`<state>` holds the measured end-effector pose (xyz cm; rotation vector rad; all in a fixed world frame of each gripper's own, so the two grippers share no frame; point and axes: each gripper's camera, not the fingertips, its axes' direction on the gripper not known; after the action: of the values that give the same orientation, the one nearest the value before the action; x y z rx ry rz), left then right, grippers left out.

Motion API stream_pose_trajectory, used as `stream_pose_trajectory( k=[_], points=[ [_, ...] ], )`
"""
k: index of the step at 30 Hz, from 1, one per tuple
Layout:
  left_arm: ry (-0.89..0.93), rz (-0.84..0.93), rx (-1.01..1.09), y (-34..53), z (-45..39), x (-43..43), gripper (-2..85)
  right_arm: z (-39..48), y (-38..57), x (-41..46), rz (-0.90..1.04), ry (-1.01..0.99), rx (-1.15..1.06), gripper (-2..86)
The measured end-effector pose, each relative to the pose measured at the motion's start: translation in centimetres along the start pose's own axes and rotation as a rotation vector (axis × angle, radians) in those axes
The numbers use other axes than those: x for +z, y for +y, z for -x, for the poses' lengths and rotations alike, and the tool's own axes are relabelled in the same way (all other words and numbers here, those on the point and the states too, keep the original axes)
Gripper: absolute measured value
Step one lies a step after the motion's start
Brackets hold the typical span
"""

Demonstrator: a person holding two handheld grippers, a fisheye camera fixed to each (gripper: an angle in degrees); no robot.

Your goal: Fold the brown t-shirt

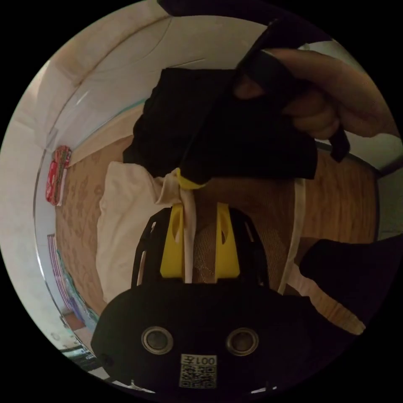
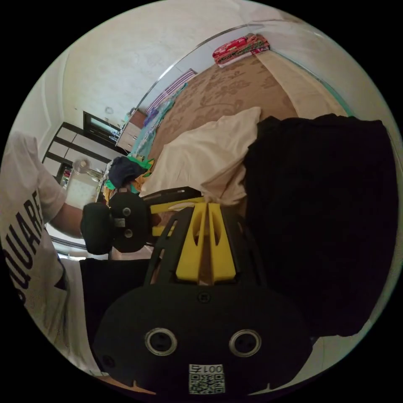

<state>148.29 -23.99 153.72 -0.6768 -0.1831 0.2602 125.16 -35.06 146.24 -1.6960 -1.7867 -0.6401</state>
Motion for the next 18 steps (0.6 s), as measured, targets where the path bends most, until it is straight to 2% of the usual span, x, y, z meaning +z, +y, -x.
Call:
stream_pose_trajectory(
  k=[5,9,18],
  points=[
    [-0.034,0.047,-0.180,-1.2,-2.3,-0.7,7.7,-1.1,1.6,0.3,0.031,0.075,0.019,0.5],
    [-0.002,0.096,-0.334,-1.0,-3.7,-1.8,7.7,-4.6,3.0,0.0,0.005,0.006,0.114,0.5],
    [-0.042,0.103,-0.298,-3.7,-7.1,-1.1,13.2,-7.8,4.0,-0.5,-0.046,-0.089,0.218,0.6]
  ],
)
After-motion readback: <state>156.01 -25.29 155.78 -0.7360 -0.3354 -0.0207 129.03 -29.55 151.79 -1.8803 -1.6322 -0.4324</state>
